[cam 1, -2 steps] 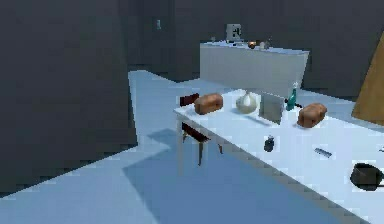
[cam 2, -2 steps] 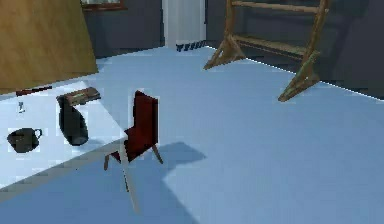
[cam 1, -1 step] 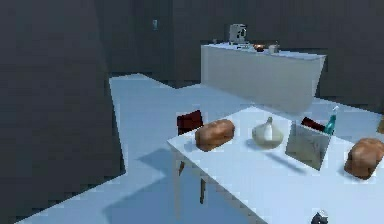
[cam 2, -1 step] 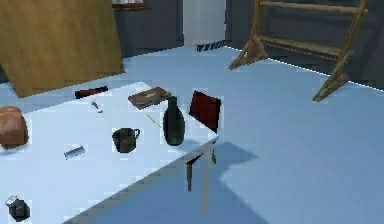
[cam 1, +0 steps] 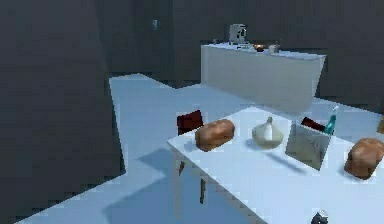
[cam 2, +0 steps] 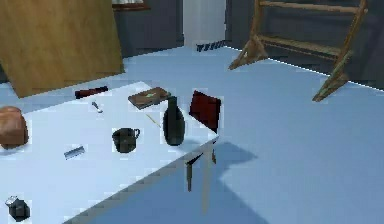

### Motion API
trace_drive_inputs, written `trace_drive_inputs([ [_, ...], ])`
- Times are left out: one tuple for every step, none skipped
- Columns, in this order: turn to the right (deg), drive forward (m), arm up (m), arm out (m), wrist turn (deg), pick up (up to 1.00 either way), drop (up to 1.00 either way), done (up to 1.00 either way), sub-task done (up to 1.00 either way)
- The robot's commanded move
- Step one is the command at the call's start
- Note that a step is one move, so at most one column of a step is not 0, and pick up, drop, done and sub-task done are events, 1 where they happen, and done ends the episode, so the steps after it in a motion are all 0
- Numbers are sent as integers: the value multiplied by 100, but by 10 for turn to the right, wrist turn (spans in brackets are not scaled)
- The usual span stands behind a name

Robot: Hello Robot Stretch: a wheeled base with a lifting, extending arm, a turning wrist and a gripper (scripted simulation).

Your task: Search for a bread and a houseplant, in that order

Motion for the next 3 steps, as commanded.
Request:
trace_drive_inputs([
  [450,0,0,0,0,0,0,0,0],
  [450,0,0,0,0,0,0,0,0],
  [450,0,0,0,0,0,0,0,0],
])
